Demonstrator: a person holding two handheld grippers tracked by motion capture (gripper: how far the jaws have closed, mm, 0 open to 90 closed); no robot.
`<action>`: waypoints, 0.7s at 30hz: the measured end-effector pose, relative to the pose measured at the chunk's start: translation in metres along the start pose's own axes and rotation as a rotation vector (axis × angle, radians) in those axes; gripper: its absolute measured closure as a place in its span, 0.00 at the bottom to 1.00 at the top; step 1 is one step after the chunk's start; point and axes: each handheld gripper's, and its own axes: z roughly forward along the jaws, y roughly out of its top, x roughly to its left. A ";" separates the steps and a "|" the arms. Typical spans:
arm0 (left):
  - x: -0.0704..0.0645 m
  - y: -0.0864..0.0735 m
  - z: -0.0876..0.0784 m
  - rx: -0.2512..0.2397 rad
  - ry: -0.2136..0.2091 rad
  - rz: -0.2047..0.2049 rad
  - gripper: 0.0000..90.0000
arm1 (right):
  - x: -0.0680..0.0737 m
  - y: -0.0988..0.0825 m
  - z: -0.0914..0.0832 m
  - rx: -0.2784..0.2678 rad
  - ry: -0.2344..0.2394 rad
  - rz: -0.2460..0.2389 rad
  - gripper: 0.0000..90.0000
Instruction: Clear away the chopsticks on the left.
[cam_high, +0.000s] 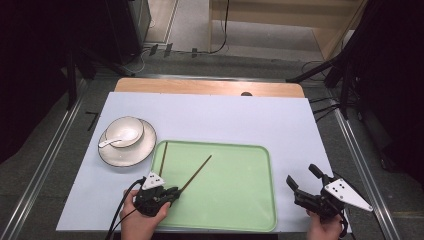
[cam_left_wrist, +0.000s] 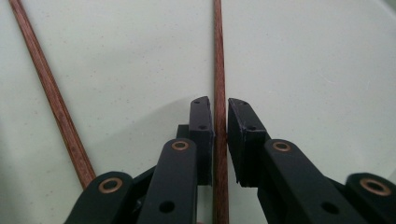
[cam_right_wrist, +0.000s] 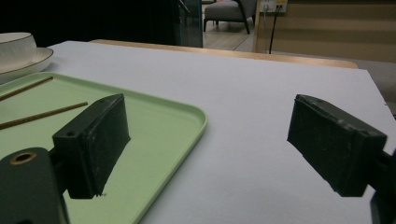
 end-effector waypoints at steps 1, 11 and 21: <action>0.000 0.000 0.000 0.000 0.000 0.000 0.88 | 0.000 0.000 0.000 0.000 0.000 0.000 0.14; 0.004 0.028 -0.001 -0.063 -0.015 0.031 0.91 | -0.002 0.000 -0.001 -0.003 -0.003 0.001 0.14; -0.016 0.056 0.040 -0.048 -0.058 0.084 1.00 | -0.003 0.000 -0.002 -0.005 -0.003 0.000 0.14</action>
